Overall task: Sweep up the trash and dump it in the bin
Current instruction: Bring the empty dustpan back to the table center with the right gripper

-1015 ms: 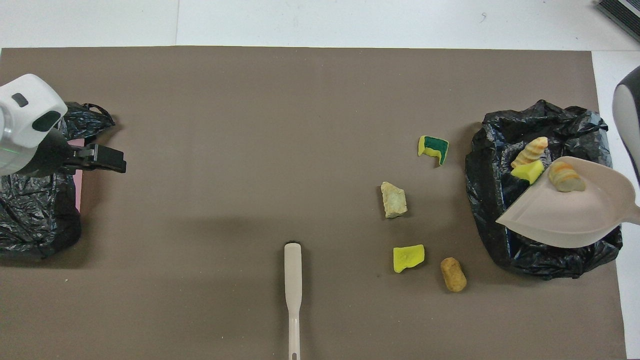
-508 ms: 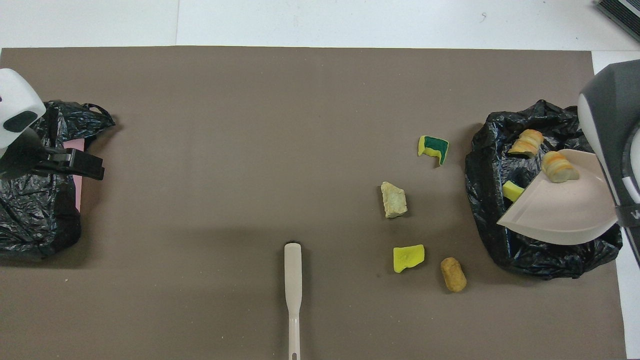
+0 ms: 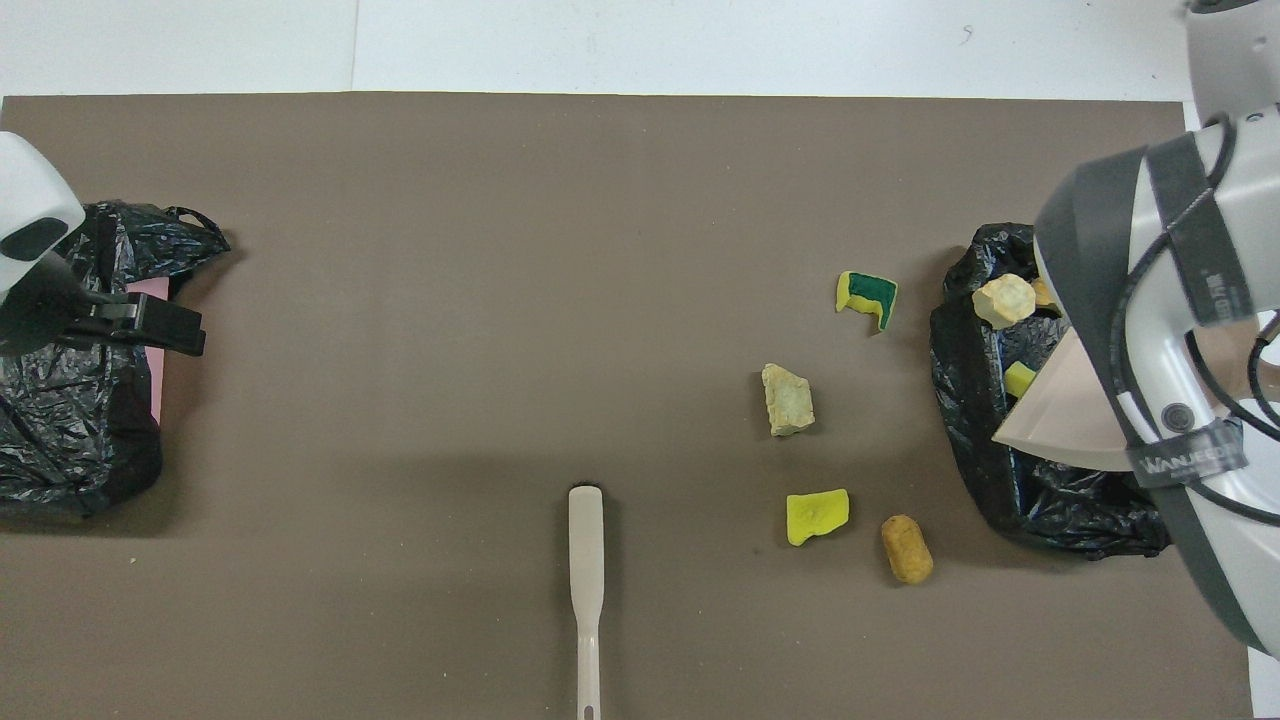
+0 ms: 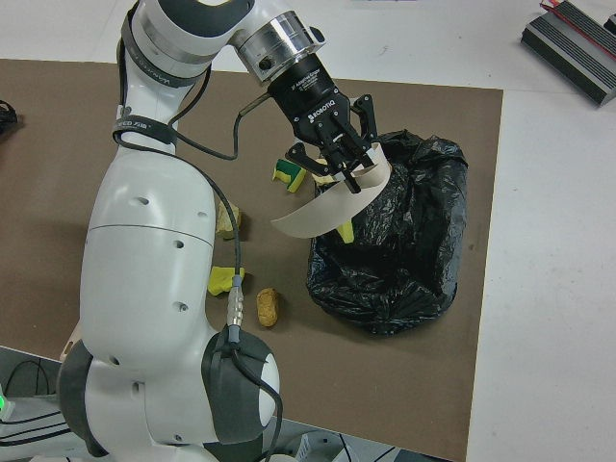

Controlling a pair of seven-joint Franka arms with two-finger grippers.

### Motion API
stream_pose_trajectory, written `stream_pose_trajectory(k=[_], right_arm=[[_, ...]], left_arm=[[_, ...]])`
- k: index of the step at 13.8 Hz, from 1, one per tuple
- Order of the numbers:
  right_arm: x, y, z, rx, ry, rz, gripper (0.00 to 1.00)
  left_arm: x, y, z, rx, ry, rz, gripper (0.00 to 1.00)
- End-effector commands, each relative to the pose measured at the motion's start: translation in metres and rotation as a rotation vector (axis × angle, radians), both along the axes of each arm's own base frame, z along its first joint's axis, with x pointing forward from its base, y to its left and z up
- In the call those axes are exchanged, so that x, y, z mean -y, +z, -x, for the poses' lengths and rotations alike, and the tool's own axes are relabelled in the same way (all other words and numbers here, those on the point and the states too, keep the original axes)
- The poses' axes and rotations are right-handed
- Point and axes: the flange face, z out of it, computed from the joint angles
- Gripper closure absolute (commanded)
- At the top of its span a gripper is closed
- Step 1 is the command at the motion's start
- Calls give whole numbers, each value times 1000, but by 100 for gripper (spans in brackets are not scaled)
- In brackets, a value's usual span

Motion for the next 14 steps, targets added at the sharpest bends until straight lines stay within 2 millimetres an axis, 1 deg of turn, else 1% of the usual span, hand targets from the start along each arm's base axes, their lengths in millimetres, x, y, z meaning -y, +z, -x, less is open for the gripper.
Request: stream_pose_trajectory(k=[1, 2, 3, 4, 5, 6, 7, 8, 10, 11, 12, 14], right_arm=[[0, 8, 6, -7, 68, 42, 100], [-1, 12, 7, 0, 68, 50, 100], [-2, 15, 8, 7, 70, 44, 100], [-5, 29, 14, 39, 69, 35, 100], [-13, 45, 22, 80, 79, 31, 100], [-27, 57, 29, 124, 86, 30, 100], [-34, 62, 33, 165, 71, 27, 100], [-38, 63, 35, 200, 43, 15, 100], [-51, 51, 36, 308, -79, -47, 100], [-65, 48, 33, 404, -144, -110, 100], [-79, 50, 30, 499, -195, -151, 100], [-100, 49, 23, 611, -256, -185, 100]], left_arm=[[-1, 21, -4, 30, 13, -15, 0], [-1, 26, -7, 50, 1, -13, 0], [-1, 26, -6, 53, -1, -11, 0], [-2, 25, -5, 50, 2, -12, 0], [-2, 23, -3, 42, -1, -13, 0], [-4, 22, -3, 42, -10, -13, 0], [-10, 22, -5, 47, -10, -11, 0], [-17, 22, -6, 51, -8, -5, 0], [-18, 21, -6, 56, -11, -3, 0], [-17, 21, -6, 56, -18, -3, 0], [-17, 21, -6, 56, -26, -3, 0], [-16, 21, -6, 56, -26, -3, 0]])
